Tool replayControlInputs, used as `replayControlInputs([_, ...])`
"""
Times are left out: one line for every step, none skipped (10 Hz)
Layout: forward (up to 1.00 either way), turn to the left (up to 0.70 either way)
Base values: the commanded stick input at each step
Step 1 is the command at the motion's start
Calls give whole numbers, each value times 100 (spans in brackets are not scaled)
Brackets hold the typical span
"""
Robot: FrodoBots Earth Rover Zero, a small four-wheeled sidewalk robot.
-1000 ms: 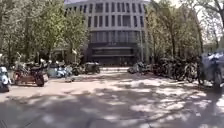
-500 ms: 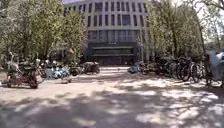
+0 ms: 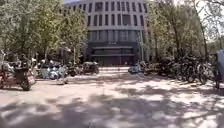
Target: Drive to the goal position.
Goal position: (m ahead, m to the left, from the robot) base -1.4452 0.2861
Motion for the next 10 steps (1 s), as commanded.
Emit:
replayControlInputs([70, 35])
replayControlInputs([70, 26])
replayControlInputs([70, 6])
replayControlInputs([70, 0])
replayControlInputs([70, 0])
replayControlInputs([70, 0])
replayControlInputs([70, 0])
replayControlInputs([70, 0])
replayControlInputs([70, 0])
replayControlInputs([70, 0])
